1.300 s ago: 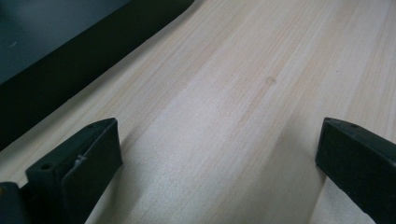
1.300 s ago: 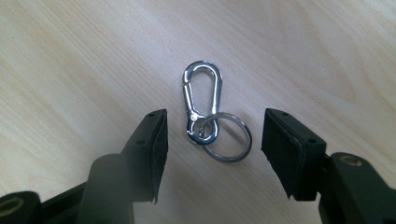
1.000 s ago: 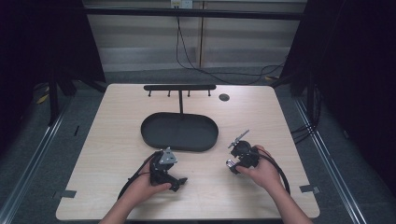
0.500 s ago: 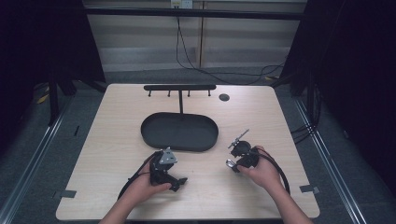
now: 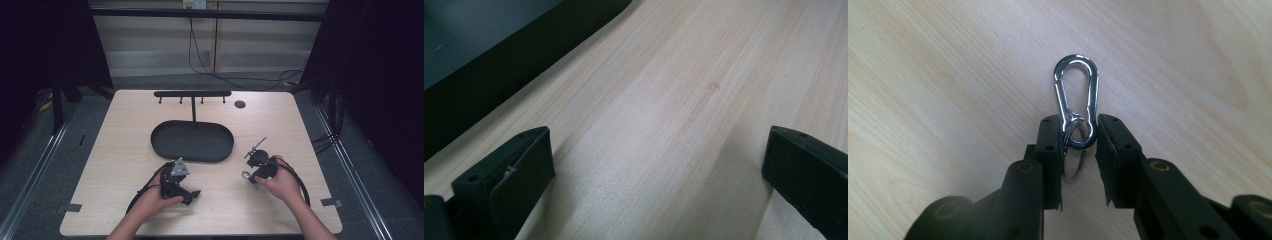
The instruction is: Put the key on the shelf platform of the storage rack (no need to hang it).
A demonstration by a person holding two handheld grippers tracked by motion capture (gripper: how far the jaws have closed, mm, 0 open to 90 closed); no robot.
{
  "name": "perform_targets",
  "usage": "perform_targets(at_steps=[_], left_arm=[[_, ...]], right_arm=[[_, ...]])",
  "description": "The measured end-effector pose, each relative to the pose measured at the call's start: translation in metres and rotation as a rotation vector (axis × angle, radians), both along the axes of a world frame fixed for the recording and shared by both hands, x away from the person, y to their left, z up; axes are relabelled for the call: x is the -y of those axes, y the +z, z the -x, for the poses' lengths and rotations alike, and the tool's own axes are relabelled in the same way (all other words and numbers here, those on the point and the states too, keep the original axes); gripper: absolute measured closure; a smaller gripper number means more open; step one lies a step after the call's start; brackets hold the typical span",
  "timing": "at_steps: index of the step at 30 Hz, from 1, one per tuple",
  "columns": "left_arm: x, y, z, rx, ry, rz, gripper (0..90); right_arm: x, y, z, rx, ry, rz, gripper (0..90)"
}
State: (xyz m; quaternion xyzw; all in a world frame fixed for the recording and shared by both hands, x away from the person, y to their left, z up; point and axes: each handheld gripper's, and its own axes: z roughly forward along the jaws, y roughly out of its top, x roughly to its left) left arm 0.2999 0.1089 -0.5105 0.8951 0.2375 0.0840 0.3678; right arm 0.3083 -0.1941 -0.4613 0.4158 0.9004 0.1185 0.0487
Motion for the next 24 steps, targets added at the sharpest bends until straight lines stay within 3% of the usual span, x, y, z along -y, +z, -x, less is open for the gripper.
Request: perform_targets(at_steps=[24], left_arm=[[0.000, 0.000, 0.000, 0.000, -0.001, 0.000, 0.0]], right_arm=[[-0.011, 0.043, -0.008, 0.001, 0.018, 0.004, 73.3]])
